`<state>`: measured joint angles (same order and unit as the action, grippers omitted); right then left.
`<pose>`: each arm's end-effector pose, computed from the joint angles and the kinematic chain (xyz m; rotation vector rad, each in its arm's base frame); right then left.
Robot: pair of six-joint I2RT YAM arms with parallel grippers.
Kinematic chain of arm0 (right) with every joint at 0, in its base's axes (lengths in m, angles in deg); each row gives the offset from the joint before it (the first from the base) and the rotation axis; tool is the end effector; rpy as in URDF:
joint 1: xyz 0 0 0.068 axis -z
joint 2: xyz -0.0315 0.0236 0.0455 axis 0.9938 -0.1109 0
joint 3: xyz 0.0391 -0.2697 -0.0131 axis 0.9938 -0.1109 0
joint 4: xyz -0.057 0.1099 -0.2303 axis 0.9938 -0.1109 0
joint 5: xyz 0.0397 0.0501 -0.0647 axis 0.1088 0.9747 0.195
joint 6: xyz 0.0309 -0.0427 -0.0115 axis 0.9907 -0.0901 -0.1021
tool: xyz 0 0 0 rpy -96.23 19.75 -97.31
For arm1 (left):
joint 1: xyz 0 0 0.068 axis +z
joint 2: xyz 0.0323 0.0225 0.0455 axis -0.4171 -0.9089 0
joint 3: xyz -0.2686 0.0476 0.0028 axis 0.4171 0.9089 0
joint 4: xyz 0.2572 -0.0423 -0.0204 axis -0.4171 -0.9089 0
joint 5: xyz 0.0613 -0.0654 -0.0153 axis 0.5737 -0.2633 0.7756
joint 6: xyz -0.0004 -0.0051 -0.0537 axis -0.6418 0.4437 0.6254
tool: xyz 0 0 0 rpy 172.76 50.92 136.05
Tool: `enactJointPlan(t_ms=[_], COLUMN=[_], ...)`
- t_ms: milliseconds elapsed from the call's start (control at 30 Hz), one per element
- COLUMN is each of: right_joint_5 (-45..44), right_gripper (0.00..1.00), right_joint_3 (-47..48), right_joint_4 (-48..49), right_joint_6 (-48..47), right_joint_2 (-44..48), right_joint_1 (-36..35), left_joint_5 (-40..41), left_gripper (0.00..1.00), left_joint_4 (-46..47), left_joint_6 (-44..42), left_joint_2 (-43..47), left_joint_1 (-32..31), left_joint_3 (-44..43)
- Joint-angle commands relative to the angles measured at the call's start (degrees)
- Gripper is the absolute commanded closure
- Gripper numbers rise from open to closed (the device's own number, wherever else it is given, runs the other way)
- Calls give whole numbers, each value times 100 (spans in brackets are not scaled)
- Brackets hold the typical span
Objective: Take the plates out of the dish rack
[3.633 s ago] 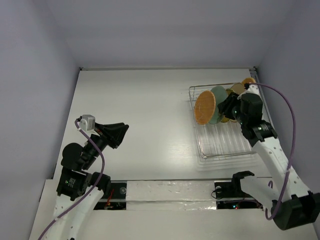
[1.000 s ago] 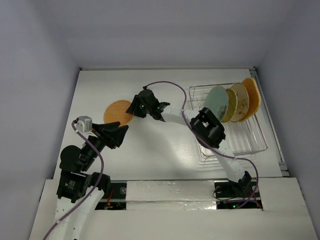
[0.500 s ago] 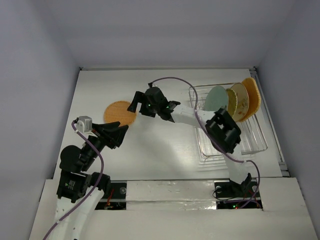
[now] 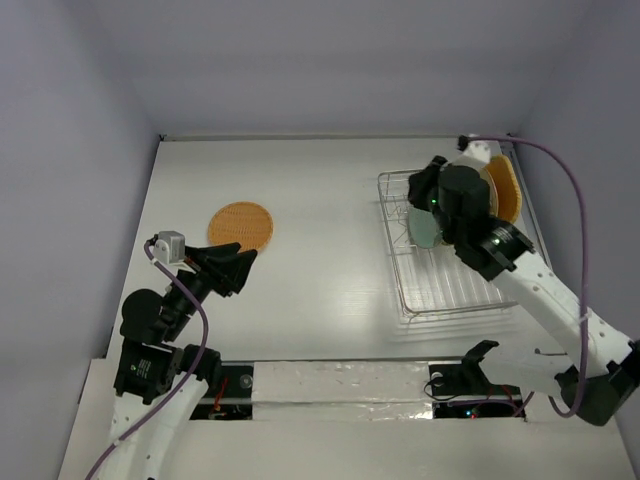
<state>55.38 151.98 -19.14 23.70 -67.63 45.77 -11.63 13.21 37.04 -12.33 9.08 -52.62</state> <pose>0.2072 0.1395 0.4075 0.2678 1.7780 0.4292 0.0661 -0.0306 0.3463 0.1867 1.3688 -0.8177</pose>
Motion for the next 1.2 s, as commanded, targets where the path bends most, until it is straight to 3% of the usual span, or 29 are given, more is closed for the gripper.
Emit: enactJointPlan(t_ms=[0,33,100,267,433,733,767,800,867,900,933,1000,1167], right_joint_5=[-810,-775,-871,-354,-230,-62,-123,-176,-238,-247,-264,-291,-361], right_gripper=[60,45,24,21,29,53,57,68,75,86,91,97,100], right_joint_3=[-420,-465,-500,-492,-369,61,106,132,211,203,211,246,536], right_joint_4=[-1544,-1634,-1818,-1679,-1442,-1186,-1169,-1169,-1195,-1152,-1169,-1212,-1590], right_joint_6=[-439,-491,-579,-939,-1142,-1440,-1458,-1467,-1485,-1493,-1502,-1520,-1722], right_joint_2=[349,412,430,-8,-659,-1670,-1722,-1749,-1732,-1688,-1609,-1530,-1301], right_joint_1=[568,709,1035,1580,2037,2152,2152,2152,2152,2152,2152,2152,2152], left_joint_5=[-79,-79,-79,-36,-18,-53,-53,-53,-62,-62,-62,-79,-88], left_gripper=[53,53,53,53,53,53,53,53,53,53,53,53,53], left_joint_4=[287,278,278,270,261,278,278,278,278,278,278,287,305], left_joint_6=[-12,-21,-12,-12,-3,-21,-12,-12,-12,-12,-12,-12,-12], left_joint_2=[-190,-199,-243,-252,-243,-243,-234,-217,-217,-208,-208,-199,-181], left_joint_1=[81,81,81,81,81,81,81,81,81,81,81,81,81], left_joint_3=[29,29,29,38,29,29,38,29,29,38,38,38,46])
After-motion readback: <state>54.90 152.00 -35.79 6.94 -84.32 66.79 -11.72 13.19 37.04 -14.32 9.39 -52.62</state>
